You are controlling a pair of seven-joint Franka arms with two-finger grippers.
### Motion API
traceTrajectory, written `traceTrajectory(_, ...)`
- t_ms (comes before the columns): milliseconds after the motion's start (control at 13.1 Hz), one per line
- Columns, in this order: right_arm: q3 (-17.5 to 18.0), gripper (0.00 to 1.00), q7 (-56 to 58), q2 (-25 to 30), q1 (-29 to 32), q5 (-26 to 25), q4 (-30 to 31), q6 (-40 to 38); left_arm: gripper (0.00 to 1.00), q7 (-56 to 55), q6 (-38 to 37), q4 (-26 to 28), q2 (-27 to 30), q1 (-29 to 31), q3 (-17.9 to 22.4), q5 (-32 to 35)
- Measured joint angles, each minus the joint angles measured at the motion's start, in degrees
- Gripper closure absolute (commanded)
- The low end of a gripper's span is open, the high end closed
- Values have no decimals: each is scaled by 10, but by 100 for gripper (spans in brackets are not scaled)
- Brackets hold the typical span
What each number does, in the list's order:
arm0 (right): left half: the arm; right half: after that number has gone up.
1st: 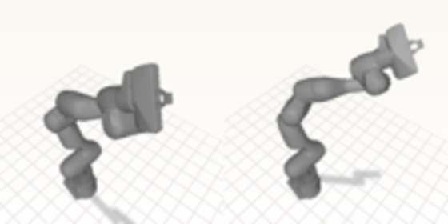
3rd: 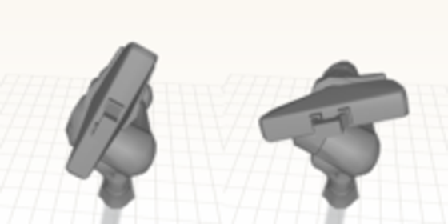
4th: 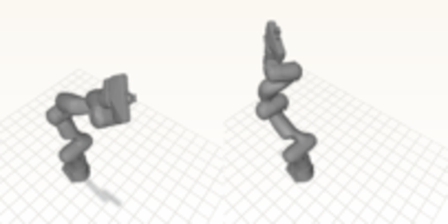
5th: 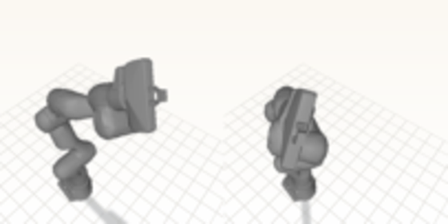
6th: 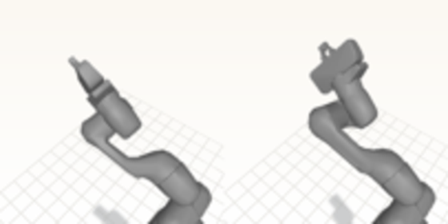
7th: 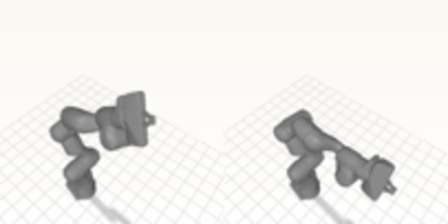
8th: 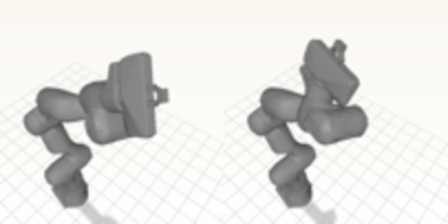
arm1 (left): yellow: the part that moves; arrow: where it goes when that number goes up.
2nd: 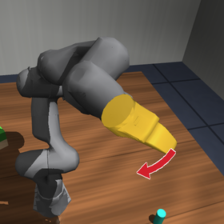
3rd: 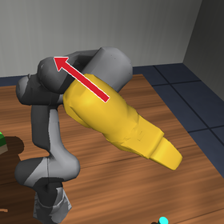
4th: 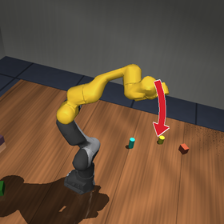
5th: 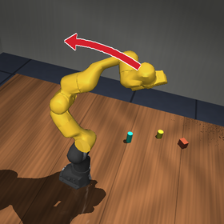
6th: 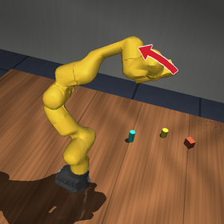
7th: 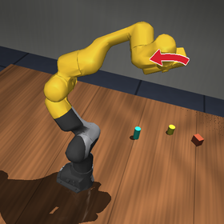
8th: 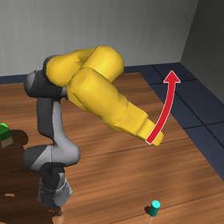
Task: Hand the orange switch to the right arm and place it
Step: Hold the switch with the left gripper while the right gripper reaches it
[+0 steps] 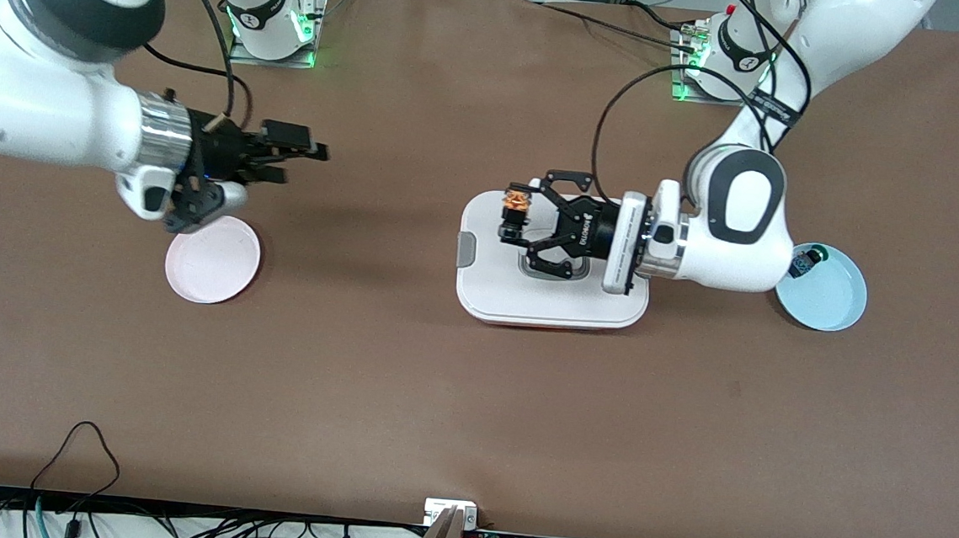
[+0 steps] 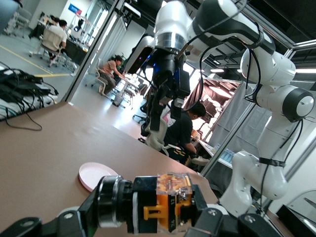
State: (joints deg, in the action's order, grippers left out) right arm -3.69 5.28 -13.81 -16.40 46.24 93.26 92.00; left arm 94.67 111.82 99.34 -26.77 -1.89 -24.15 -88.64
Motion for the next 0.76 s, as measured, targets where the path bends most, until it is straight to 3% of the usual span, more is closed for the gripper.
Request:
traceTrajectory(152, 0, 0, -2, -35, -3, 115, 0, 1, 70, 20, 16, 0, 0, -16, 0, -24)
traceTrajectory(534, 0, 0, -10, -84, -33, 340, -1, 40, 70, 26, 37, 0, 0, -31, 0, -51)
traceTrajectory(762, 1, 0, -4, -100, -80, 414, -1, 114, 70, 26, 51, 0, 0, -44, 0, -59)
